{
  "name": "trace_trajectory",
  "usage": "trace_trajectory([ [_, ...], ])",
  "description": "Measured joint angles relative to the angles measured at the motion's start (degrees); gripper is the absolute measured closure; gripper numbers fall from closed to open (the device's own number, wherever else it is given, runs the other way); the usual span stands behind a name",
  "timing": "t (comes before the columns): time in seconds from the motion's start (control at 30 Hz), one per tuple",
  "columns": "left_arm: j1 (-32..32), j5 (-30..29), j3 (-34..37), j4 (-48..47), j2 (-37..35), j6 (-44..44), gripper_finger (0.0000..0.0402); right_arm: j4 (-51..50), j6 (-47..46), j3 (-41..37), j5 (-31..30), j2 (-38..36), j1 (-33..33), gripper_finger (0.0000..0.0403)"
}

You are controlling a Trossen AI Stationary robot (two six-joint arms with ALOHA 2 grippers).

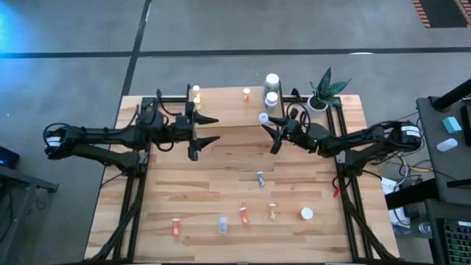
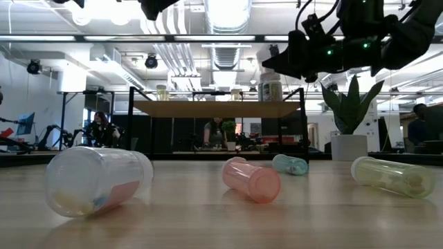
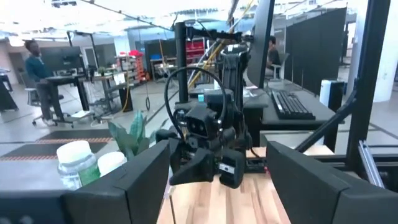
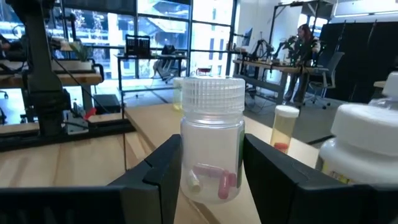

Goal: Pick and place medicine bottles onto shelf by color
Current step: Put the transparent pill bottle on the shelf

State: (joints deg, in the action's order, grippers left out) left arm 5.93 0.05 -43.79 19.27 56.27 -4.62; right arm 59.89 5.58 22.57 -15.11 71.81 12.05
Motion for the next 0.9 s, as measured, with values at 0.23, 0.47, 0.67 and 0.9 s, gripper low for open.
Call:
trace_trajectory([
  [0.23, 0.0, 0.0, 0.1, 1.0, 0.5, 1.3, 0.0152, 2.7, 0.0, 0.2, -1.5, 2.8, 0.0, 0.0257],
  [0.47, -0.1, 0.3, 1.5, 1.3, 0.7, 1.3, 0.0152, 3.5, 0.1, 0.2, -4.4, 4.2, 0.8, 0.0257],
  [0.67, -0.1, 0.3, 2.6, 2.9, 1.6, 1.3, 0.0152, 3.9, 0.4, 0.3, -4.4, 5.2, 3.0, 0.0257],
  [0.9, -0.1, 0.2, 2.7, 2.8, 2.1, 1.3, 0.0152, 3.9, -1.5, 0.4, -4.2, 5.9, 5.5, 0.0247],
])
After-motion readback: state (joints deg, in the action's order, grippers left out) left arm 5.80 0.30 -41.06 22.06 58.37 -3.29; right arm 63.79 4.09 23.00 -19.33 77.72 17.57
